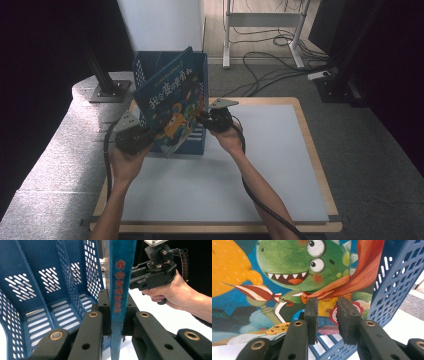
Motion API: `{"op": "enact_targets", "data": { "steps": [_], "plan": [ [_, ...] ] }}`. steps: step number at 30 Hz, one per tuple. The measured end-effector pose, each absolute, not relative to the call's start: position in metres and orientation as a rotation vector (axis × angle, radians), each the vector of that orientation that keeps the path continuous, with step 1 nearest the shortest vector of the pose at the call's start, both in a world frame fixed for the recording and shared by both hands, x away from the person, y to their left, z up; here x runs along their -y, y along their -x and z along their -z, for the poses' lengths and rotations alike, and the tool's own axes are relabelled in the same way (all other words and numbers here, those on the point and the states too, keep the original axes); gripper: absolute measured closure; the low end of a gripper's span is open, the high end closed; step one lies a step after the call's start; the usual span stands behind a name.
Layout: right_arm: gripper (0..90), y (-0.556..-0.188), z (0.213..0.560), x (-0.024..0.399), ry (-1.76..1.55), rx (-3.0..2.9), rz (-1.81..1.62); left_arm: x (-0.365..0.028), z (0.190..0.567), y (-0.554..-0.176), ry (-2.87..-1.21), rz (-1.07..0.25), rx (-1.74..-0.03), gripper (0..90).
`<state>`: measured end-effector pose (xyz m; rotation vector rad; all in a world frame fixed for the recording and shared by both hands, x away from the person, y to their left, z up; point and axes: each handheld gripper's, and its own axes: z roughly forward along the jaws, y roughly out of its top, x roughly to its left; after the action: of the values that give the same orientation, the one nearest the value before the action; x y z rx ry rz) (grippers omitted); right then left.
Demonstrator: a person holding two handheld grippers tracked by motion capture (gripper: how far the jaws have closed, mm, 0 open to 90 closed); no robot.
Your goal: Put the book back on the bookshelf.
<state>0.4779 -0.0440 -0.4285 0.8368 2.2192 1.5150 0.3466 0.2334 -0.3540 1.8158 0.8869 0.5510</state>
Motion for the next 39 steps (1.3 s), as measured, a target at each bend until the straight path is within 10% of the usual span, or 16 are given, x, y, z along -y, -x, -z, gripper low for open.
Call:
{"op": "enact_targets", "data": {
  "steps": [39],
  "plan": [
    [61.0,-0.440,0.441,0.025,-0.750,-2.384,-1.596,-0.223,0.338,-0.348,-1.845,-0.544,-1.038,82.6]
  ]
}}
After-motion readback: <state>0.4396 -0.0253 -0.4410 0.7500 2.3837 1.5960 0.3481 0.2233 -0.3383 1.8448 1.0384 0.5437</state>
